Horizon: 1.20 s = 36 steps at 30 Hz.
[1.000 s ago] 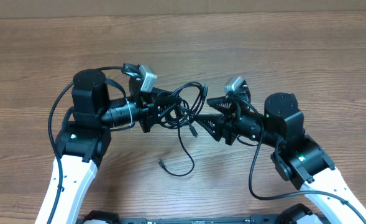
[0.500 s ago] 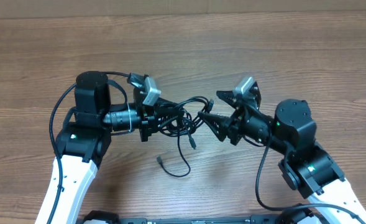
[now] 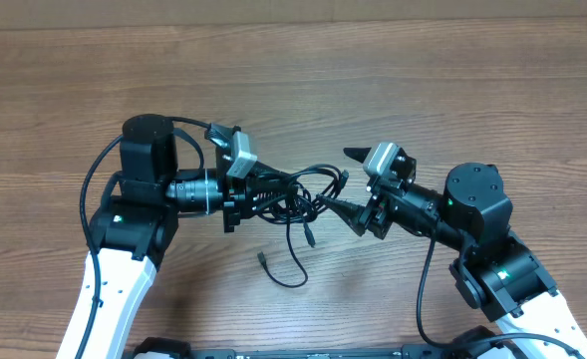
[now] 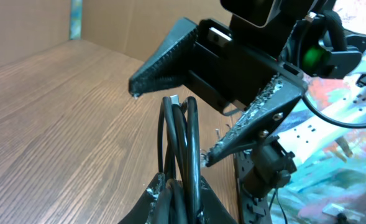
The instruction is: Untangle cables
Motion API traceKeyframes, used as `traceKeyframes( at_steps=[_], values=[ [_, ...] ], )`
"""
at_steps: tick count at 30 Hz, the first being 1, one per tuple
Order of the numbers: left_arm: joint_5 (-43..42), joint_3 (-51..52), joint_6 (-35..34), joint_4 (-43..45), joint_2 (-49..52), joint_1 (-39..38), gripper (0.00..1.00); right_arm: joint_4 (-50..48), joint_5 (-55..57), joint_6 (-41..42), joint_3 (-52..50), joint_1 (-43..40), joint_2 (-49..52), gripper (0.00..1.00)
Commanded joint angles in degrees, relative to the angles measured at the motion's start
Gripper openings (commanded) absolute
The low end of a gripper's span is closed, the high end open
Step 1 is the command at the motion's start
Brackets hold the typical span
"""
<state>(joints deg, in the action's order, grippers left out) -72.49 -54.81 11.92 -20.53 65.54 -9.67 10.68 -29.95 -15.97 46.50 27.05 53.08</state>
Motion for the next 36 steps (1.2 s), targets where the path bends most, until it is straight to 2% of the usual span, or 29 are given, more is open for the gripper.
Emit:
traceKeyframes(
  at_steps=[1,6,9,12,16,18,25,28,29,30,31,34,36],
  values=[
    [-2.49,-1.18,3.32,-1.18,-0.28,-1.14,0.04,-0.11,-0.76,-5.64,1.16,0.2,-0.74,0.76],
    [-1.33,-1.18,6.36,-2.58,-0.28,-4.26,0.04,-0.5,-0.81,-6.64,1.16,0.2,-0.72,0.78],
    [-0.13,-1.18,7.5,-2.64,-0.28,-5.88,0.04,-0.26,-1.27,-6.6,1.16,0.22,-0.72,0.7],
    [1.01,-1.18,7.85,-2.58,-0.28,-6.97,0.04,0.35,-2.75,-6.6,1.16,0.22,-0.72,0.53],
    [6.03,-1.18,7.74,-3.06,-0.28,-7.34,0.04,1.36,-4.35,-6.6,1.16,0.2,-0.74,0.14],
    [7.91,-1.18,7.06,-3.06,-0.28,-7.34,0.04,2.05,-4.96,-6.54,1.16,0.22,-0.72,0.06],
    [11.82,-1.18,3.13,-2.73,-0.28,-7.19,0.04,5.25,-6.16,-6.36,1.16,0.2,-0.72,0.04],
    [13.84,-1.18,-0.07,-2.6,-0.28,-7.17,0.48,6.16,-5.81,-6.05,1.16,0.2,-0.74,0.04],
    [15.08,-1.18,-1.44,-2.6,-0.28,-7.17,0.72,6.14,-5.22,-4.7,1.16,0.2,-0.72,0.04],
    [16.81,-1.18,-3.15,-2.6,-0.31,-7.13,0.81,6.03,-3.91,-2.8,1.16,0.2,-0.74,0.04],
    [18.6,-1.18,-4.98,-2.6,-0.31,-7.02,0.83,5.97,-2.45,-1.03,1.16,0.2,-0.74,0.04],
    [25.68,-1.18,-14.51,-2.62,-0.42,-6.16,0.8,5.95,1.99,3.04,1.16,0.2,-0.74,0.04],
    [30.14,-1.18,-18.23,-2.86,-0.46,-5.79,0.8,5.64,3.19,4.28,1.16,0.2,-0.74,0.04]
  ],
)
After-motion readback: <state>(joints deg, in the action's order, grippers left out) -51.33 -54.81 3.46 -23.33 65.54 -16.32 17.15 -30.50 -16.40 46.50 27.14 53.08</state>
